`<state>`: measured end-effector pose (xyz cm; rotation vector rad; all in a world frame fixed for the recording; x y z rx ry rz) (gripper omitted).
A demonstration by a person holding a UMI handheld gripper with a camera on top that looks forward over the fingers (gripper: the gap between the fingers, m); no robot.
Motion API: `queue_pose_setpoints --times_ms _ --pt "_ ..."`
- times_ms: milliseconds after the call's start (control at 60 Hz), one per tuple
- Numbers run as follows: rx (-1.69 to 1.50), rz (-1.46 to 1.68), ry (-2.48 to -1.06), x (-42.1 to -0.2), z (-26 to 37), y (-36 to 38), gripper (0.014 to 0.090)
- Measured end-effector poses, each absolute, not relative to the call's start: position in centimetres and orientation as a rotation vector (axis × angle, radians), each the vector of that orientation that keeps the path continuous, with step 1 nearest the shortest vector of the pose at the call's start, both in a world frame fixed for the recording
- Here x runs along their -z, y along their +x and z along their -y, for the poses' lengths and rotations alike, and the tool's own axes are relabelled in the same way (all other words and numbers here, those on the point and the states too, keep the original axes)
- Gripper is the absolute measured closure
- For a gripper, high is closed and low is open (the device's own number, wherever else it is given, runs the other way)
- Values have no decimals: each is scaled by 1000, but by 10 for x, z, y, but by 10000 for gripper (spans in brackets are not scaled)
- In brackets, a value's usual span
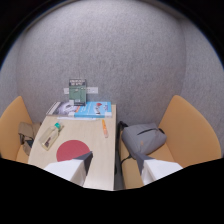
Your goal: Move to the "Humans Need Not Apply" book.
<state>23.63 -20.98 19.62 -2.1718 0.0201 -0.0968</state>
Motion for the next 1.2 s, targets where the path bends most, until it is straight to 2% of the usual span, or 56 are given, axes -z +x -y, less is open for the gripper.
queue_pose_setpoints --times_ms 633,1200 --pt "94 -28 -2154 -193 147 77 170" --pt "83 32 -2067 -189 -6 35 170"
